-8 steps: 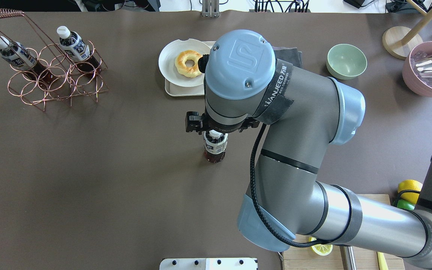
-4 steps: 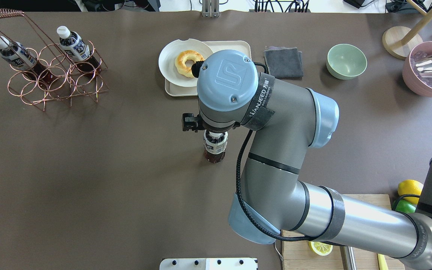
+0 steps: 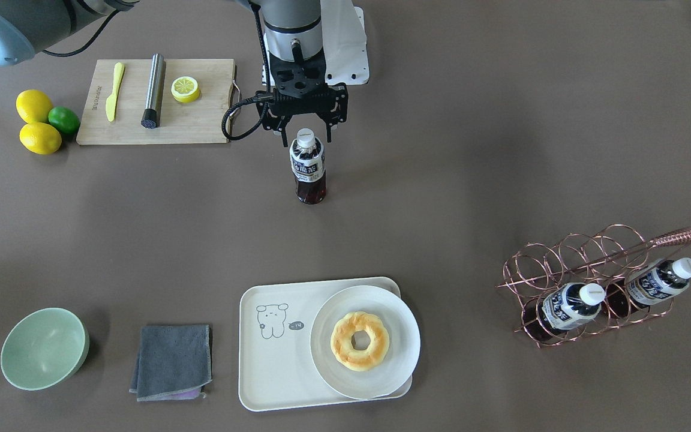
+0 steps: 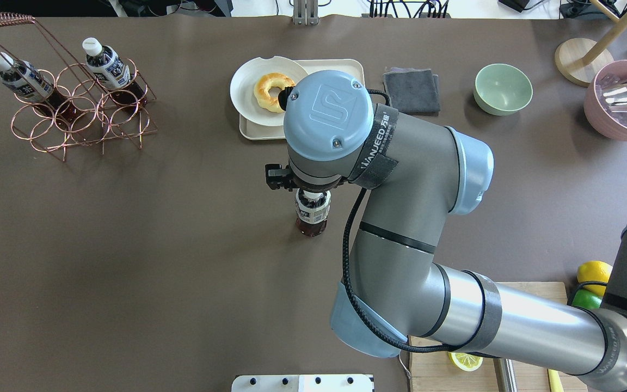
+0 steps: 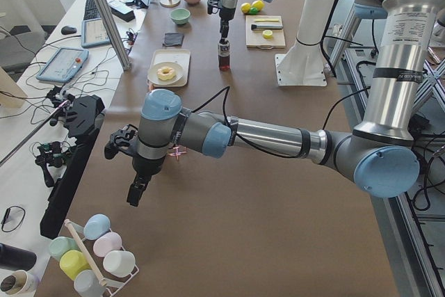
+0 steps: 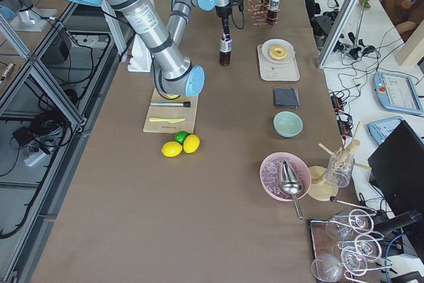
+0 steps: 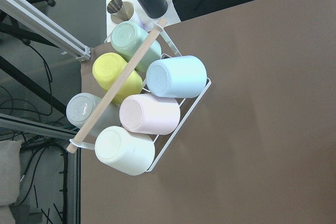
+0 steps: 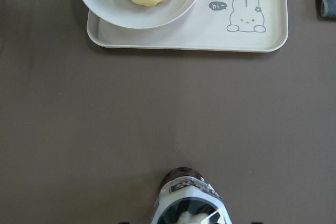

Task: Place tea on tray
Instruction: 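Lower the right gripper and close it around the bottle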

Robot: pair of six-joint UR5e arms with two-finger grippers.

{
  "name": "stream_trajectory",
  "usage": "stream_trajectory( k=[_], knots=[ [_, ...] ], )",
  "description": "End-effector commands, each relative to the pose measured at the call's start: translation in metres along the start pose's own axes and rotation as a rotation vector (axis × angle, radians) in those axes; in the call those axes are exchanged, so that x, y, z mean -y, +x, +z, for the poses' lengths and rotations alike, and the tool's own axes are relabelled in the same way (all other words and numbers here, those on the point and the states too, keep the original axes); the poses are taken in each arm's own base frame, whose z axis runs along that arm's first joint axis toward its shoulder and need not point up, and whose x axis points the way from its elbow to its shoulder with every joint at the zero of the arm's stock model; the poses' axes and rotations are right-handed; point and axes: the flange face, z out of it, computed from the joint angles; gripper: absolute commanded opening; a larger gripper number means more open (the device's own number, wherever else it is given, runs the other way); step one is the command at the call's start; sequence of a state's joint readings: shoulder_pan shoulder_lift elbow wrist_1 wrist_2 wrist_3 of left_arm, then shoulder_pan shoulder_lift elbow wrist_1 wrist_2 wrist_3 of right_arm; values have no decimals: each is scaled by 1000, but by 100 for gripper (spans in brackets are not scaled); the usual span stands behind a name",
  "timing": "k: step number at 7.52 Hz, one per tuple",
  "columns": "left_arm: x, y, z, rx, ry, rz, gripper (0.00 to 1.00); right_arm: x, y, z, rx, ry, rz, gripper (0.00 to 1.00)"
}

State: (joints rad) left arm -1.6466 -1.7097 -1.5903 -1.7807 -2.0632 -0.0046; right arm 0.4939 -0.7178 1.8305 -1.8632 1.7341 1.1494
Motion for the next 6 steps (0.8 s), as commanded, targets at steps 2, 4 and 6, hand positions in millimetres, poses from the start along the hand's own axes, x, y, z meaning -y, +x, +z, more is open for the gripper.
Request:
stream_trajectory(
  k=[2, 4, 6],
  knots=[
    [0, 0, 1, 0, 2, 2, 97, -6, 0, -1, -25, -16, 1, 67],
    [0, 0, 1, 1, 1, 1, 97, -6, -1, 2, -24, -15, -1, 64],
    [0, 0, 1, 1, 1, 1, 97, -5, 0, 1, -25, -13, 2, 41]
  ],
)
